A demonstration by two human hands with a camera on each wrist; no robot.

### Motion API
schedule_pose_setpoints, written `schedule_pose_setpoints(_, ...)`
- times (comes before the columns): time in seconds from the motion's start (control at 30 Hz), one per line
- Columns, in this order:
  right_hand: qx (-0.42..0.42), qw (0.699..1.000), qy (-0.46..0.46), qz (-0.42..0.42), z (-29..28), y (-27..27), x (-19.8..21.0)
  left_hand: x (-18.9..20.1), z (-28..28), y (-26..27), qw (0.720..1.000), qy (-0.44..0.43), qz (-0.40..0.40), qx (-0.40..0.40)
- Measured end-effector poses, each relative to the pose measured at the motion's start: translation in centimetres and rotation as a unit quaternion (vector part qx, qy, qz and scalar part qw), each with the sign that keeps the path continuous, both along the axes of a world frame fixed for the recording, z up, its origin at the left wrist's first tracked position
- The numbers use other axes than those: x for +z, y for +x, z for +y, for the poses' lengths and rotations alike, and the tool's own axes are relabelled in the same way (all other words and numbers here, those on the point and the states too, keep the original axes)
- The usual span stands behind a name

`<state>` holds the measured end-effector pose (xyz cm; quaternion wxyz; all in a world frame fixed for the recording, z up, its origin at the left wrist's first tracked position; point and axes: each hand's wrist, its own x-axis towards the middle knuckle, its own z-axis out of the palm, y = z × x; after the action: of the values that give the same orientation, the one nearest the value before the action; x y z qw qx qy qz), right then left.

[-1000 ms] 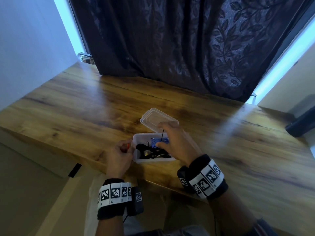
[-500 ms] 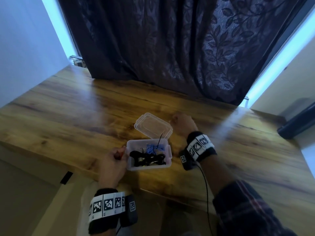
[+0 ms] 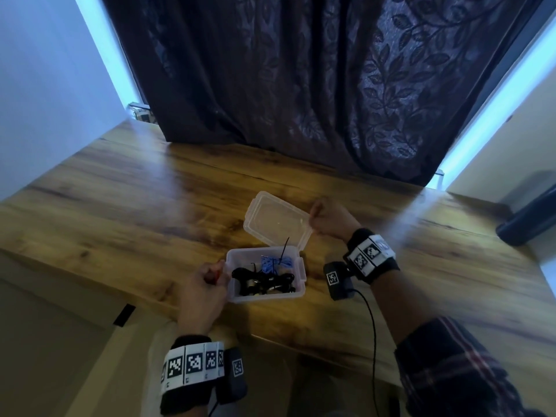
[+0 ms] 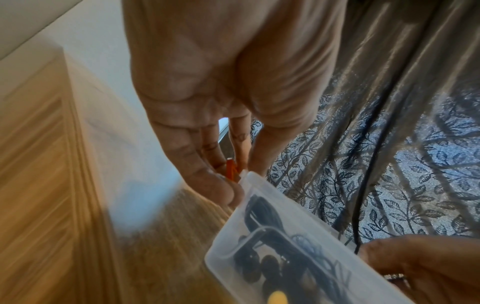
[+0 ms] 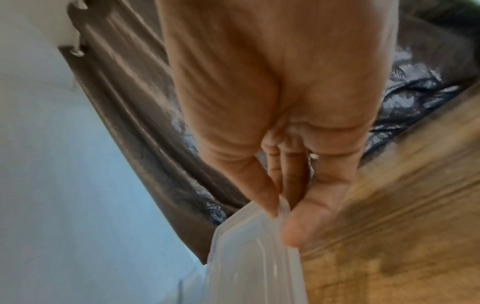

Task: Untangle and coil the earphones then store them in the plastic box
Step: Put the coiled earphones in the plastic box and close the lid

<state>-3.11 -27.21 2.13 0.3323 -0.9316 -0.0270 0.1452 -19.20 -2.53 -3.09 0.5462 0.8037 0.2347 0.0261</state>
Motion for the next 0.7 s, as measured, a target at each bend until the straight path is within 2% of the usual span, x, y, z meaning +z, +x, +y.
schedule_pose_setpoints(0.07, -0.005, 0.998, 0.019, -0.061, -0.4, -1.8, 0.5, -0.1, 0.1, 0.0, 1.000, 0.003, 0.005, 0.001)
schedule_pose_setpoints(0.2, 0.071, 0.985, 0.023, -0.153, -0.4, -6.4, 0.1, 0.0, -0.1, -0.1, 1.000, 0.002, -0.004, -0.001)
schedule_pose_setpoints(0.37, 0.132, 0.950, 0.041, -0.279, -0.7, -11.4, -1.5, 0.3, -0.2, -0.4, 1.000, 0.011, -0.010, -0.001)
schedule_pose_setpoints(0.43, 0.141, 0.944, 0.042, -0.295, -0.8, -12.4, -2.8, 0.2, -0.1, -0.4, 1.000, -0.003, 0.000, 0.002)
schedule_pose_setpoints(0.57, 0.161, 0.941, 0.017, -0.298, -0.5, -14.2, -5.5, 0.8, -0.4, -0.9, 0.993, -0.106, 0.020, 0.039)
schedule_pose_setpoints(0.7, 0.163, 0.940, -0.015, -0.299, -0.4, -15.5, -6.0, 0.6, -0.4, -0.7, 0.999, -0.046, 0.014, -0.005)
